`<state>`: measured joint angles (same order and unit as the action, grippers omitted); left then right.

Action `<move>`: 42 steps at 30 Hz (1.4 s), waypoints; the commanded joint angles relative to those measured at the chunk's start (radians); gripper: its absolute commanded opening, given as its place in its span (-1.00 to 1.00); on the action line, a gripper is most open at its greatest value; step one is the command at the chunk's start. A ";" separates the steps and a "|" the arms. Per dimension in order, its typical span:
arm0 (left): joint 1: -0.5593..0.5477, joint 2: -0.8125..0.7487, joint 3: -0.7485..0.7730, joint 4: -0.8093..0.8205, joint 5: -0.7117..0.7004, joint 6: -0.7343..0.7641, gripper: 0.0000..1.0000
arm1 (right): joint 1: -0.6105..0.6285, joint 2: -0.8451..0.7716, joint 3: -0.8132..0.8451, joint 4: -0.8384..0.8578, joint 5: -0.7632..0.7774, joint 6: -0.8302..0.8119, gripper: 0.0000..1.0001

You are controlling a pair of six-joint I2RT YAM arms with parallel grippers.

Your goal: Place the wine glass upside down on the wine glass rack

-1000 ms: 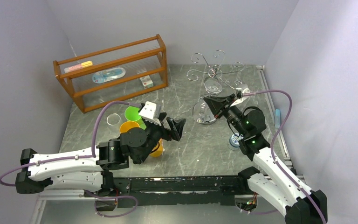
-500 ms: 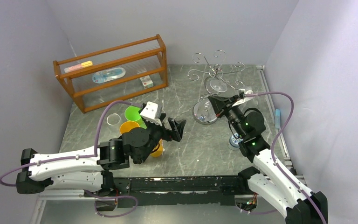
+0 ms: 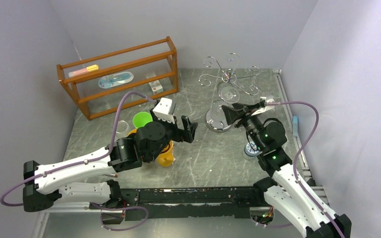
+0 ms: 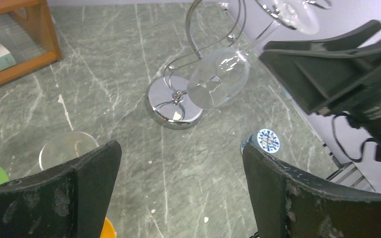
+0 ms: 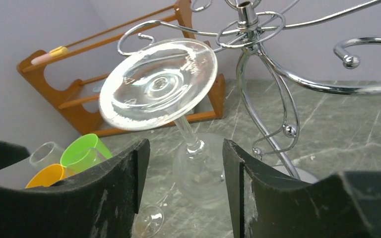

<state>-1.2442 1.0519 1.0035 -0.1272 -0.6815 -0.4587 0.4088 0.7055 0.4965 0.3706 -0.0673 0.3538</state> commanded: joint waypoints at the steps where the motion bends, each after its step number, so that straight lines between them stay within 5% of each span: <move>1: 0.040 -0.014 0.051 -0.102 0.054 -0.022 0.93 | -0.001 -0.071 0.018 -0.102 -0.038 -0.022 0.21; 7: 0.125 -0.006 0.109 -0.246 0.070 0.002 0.93 | -0.002 -0.162 0.076 -0.316 -0.047 -0.047 0.30; 13: 0.149 0.056 0.120 -0.324 0.014 0.017 0.20 | -0.001 -0.225 0.120 -0.540 0.076 0.027 0.35; 21: 0.197 0.178 0.195 -0.417 0.071 0.010 0.20 | -0.002 -0.253 0.161 -0.708 0.198 0.189 0.34; 33: 0.292 0.292 0.275 -0.521 0.218 0.043 -0.19 | -0.002 -0.295 0.108 -0.709 0.163 0.260 0.33; 42: 0.301 0.369 0.326 -0.615 0.224 0.069 -0.28 | -0.001 -0.301 0.108 -0.739 0.181 0.285 0.32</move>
<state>-0.9535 1.3972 1.2888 -0.6651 -0.4828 -0.4160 0.4088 0.4168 0.6106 -0.3279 0.0982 0.6182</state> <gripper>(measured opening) 0.375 0.661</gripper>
